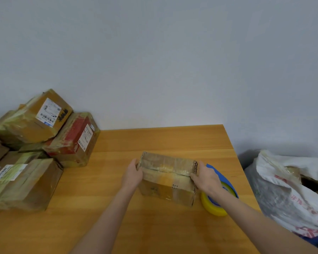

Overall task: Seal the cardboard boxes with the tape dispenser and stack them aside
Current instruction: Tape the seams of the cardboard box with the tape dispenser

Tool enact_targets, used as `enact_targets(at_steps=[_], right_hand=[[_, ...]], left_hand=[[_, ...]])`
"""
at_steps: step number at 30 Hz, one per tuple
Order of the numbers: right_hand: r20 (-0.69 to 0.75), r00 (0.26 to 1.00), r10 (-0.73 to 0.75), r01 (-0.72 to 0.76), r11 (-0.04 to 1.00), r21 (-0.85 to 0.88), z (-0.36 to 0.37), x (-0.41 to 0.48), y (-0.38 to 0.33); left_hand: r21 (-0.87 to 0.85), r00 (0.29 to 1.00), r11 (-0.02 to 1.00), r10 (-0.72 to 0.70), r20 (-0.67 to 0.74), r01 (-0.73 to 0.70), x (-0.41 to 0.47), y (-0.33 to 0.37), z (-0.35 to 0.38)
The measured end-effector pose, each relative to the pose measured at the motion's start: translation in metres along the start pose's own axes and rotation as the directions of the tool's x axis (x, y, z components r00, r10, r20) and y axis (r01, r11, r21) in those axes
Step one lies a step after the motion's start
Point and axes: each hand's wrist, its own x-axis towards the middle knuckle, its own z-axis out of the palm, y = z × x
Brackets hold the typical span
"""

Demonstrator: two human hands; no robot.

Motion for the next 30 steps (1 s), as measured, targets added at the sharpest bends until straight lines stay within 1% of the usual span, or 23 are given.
enact_targets(at_steps=[2, 3, 5, 7, 10, 11, 12, 14, 15, 16, 17, 18, 19, 20, 21, 22, 24, 26, 27, 28, 30], right_hand=[[0.070, 0.997, 0.012, -0.021, 0.992, 0.126, -0.008, 0.006, 0.002], [0.082, 0.997, 0.011, -0.022, 0.991, 0.135, -0.012, 0.009, 0.003], [0.044, 0.999, -0.003, 0.002, 1.000, 0.030, -0.016, 0.018, 0.003], [0.049, 0.998, -0.050, 0.053, 0.998, -0.045, -0.020, 0.023, -0.001], [0.116, 0.986, -0.120, 0.125, 0.991, -0.043, -0.020, 0.022, -0.001], [0.114, 0.985, -0.131, 0.139, 0.989, -0.058, -0.019, 0.017, 0.000], [0.108, 0.983, -0.148, 0.158, 0.984, -0.087, -0.017, 0.012, 0.001], [0.096, 0.974, -0.203, 0.215, 0.968, -0.133, -0.011, -0.001, 0.002], [0.085, 0.972, -0.221, 0.231, 0.963, -0.138, -0.007, -0.007, 0.004], [0.070, 0.972, -0.223, 0.231, 0.963, -0.137, -0.004, -0.013, 0.004], [0.055, 0.974, -0.218, 0.224, 0.965, -0.135, -0.002, -0.016, 0.005], [0.051, 0.975, -0.215, 0.220, 0.967, -0.133, -0.002, -0.020, 0.006], [0.056, 0.973, -0.223, 0.228, 0.966, -0.120, -0.004, -0.020, 0.007], [0.068, 0.970, -0.233, 0.239, 0.966, -0.099, -0.007, -0.021, 0.009], [0.079, 0.968, -0.240, 0.246, 0.965, -0.086, -0.011, -0.019, 0.010], [0.081, 0.968, -0.239, 0.245, 0.965, -0.087, -0.015, -0.018, 0.013], [0.039, 0.980, -0.195, 0.198, 0.976, -0.088, -0.025, -0.012, 0.024], [-0.039, 0.994, -0.098, 0.096, 0.994, -0.049, -0.035, -0.005, 0.045], [-0.056, 0.998, -0.041, 0.037, 0.997, -0.061, -0.037, -0.002, 0.059], [-0.041, 0.999, 0.017, -0.021, 0.994, -0.105, -0.039, 0.001, 0.073], [0.077, 0.989, 0.129, -0.115, 0.981, -0.159, -0.036, 0.005, 0.098]], left_hand=[[-0.140, 0.996, 0.987, -0.084, -0.011, 0.082, -0.007, 0.003, -0.001], [-0.200, 0.991, 0.973, -0.129, -0.035, 0.119, -0.014, 0.003, 0.000], [-0.269, 0.974, 0.945, -0.214, -0.080, 0.185, -0.030, 0.001, 0.006], [-0.318, 0.961, 0.919, -0.267, -0.069, 0.233, -0.048, -0.002, 0.017], [-0.493, 0.958, 0.826, -0.281, 0.061, 0.274, -0.064, 0.005, 0.037], [-0.523, 0.960, 0.807, -0.264, 0.094, 0.273, -0.064, 0.010, 0.040], [-0.517, 0.971, 0.823, -0.216, 0.097, 0.235, -0.063, 0.017, 0.041], [-0.458, 0.995, 0.885, -0.056, 0.085, 0.089, -0.058, 0.030, 0.042], [-0.400, 0.995, 0.916, 0.026, 0.094, 0.014, -0.056, 0.035, 0.044], [-0.300, 0.990, 0.952, 0.093, 0.106, -0.057, -0.055, 0.038, 0.048], [-0.152, 0.983, 0.979, 0.150, 0.107, -0.133, -0.056, 0.039, 0.053], [0.032, 0.972, 0.975, 0.216, 0.092, -0.220, -0.059, 0.037, 0.058], [0.218, 0.948, 0.923, 0.307, 0.083, -0.318, -0.064, 0.035, 0.064], [0.390, 0.910, 0.825, 0.403, 0.102, -0.409, -0.068, 0.033, 0.070], [0.519, 0.869, 0.710, 0.471, 0.152, -0.476, -0.071, 0.030, 0.074], [0.596, 0.842, 0.619, 0.497, 0.209, -0.512, -0.073, 0.028, 0.078], [0.671, 0.825, 0.513, 0.489, 0.284, -0.535, -0.073, 0.024, 0.081], [0.697, 0.810, 0.460, 0.497, 0.312, -0.550, -0.069, 0.020, 0.078], [0.697, 0.800, 0.444, 0.505, 0.324, -0.563, -0.068, 0.017, 0.076], [0.688, 0.787, 0.435, 0.515, 0.339, -0.581, -0.067, 0.013, 0.075], [0.665, 0.765, 0.425, 0.528, 0.368, -0.613, -0.063, 0.007, 0.071]])
